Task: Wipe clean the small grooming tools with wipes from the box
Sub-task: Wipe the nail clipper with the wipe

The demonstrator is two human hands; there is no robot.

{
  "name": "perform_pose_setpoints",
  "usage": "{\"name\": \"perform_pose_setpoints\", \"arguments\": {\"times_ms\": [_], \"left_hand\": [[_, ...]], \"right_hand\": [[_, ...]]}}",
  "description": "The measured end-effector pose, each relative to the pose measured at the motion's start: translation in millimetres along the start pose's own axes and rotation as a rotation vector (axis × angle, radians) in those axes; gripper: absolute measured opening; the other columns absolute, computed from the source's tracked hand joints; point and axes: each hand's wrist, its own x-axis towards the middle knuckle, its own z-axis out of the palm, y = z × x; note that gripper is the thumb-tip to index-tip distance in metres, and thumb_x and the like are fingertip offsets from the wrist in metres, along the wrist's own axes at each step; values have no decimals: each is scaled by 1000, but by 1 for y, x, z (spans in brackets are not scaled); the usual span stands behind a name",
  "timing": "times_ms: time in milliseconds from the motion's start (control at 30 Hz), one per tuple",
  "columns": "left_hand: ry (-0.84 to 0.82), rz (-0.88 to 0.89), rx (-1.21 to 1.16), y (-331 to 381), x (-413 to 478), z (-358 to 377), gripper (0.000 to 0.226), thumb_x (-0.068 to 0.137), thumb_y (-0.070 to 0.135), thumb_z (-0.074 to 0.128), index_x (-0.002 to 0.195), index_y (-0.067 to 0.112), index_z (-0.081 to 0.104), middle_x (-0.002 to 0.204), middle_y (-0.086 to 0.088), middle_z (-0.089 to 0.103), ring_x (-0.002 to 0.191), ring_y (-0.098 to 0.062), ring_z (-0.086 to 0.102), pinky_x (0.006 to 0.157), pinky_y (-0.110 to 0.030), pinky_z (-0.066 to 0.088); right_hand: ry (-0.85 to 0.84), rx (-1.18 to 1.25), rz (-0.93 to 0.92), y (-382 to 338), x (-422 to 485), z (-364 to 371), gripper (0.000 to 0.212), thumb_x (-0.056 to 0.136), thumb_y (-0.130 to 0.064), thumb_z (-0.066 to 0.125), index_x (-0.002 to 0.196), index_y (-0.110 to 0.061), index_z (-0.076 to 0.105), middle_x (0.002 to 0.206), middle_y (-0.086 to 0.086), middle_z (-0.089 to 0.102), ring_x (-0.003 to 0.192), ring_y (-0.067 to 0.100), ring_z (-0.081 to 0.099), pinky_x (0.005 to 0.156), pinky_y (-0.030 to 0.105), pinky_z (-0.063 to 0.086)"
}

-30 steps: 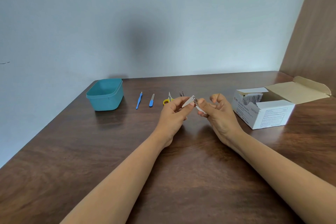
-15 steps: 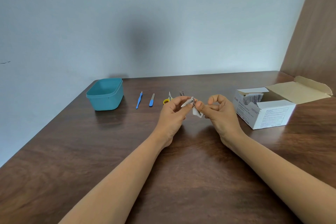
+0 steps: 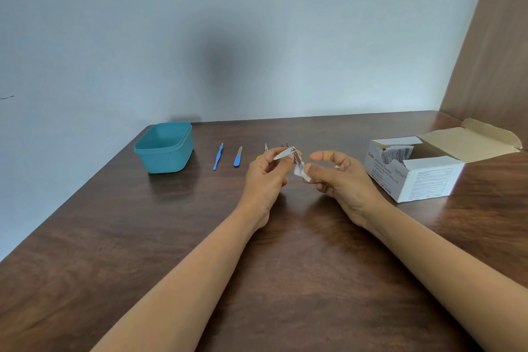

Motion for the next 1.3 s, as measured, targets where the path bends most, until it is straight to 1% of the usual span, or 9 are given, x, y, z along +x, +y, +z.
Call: {"name": "perform_pose_setpoints", "arguments": {"times_ms": [167,300,467,600,767,900,1067,1200,1300], "left_hand": [[-55,41,81,0,-1,2,16,95,18,55,100,21,70,89,11,67,83,-7,51,68,-19,43],[-86,78,133,0,-2,2,16,95,17,55,104,17,69,89,7,66,81,-7,50,63,-12,43],[-135,192,214,-1,-2,3,15,94,15,58,92,28,66,73,19,62,68,6,50,69,-16,43],[-147,202,178,-1,-4,4,14,93,12,59,91,24,66,70,26,63,67,9,52,67,-10,43],[-112,104,92,0,-3,3,12,94,19,57,97,23,68,79,19,65,73,7,52,69,-18,42],[-78,53,47,0,-1,3,12,94,21,57,91,24,69,81,15,65,75,3,50,69,-21,40],[-84,67,75,-3,1,2,11,93,22,59,90,24,68,85,7,62,79,-3,47,66,-18,40],[-119,164,175,-6,1,4,10,94,17,57,91,20,67,76,16,63,71,6,52,65,-7,41],[-115,210,226,-7,1,4,12,96,15,55,95,14,66,78,10,64,71,6,54,68,-7,42]], "right_hand": [[-19,60,37,1,1,0,28,71,-7,76,83,-18,53,67,7,66,60,14,56,53,17,44],[-34,125,27,3,1,0,35,65,-12,75,78,-21,44,66,4,64,56,10,56,53,17,43],[-28,192,-8,5,1,2,31,83,-12,66,74,-21,38,62,-1,57,56,8,48,55,18,39],[-41,184,-27,5,2,3,32,91,-16,59,72,-22,34,65,2,52,58,9,45,55,19,38],[-53,148,-48,6,3,4,32,93,-15,56,73,-23,33,66,3,52,58,10,45,55,20,38],[-43,131,-47,8,3,5,32,92,-9,56,74,-22,33,60,-1,53,58,10,45,54,19,37],[-5,177,-47,10,2,6,31,91,-10,59,76,-21,34,59,-5,56,59,8,47,54,18,40],[17,221,-46,12,2,8,30,94,-12,55,75,-21,34,69,0,52,60,10,47,55,18,40],[-21,155,-81,12,1,10,29,97,-14,50,73,-19,34,69,3,49,59,10,44,56,19,36]]}}
